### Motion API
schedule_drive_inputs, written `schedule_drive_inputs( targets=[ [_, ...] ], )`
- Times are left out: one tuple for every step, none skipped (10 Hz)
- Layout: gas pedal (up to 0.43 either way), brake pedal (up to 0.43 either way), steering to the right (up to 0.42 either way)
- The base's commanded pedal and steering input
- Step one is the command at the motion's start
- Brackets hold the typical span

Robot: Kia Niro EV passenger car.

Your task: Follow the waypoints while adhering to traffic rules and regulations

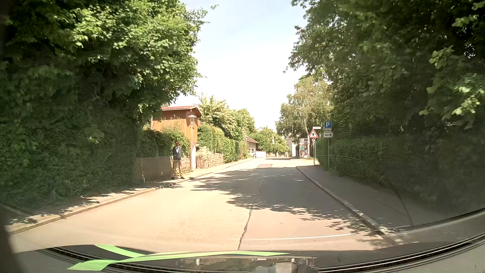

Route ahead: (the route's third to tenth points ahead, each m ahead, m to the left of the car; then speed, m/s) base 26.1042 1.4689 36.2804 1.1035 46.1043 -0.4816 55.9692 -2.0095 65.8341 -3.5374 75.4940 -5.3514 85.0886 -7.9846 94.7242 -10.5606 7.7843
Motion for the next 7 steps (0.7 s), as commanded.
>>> schedule_drive_inputs(
  targets=[
    [0.110,0.000,0.017],
    [0.110,0.000,0.016],
    [0.110,0.000,0.017],
    [0.110,0.000,0.017],
    [0.110,0.000,0.017],
    [0.110,0.000,0.017],
    [0.110,0.000,0.017]
  ],
)
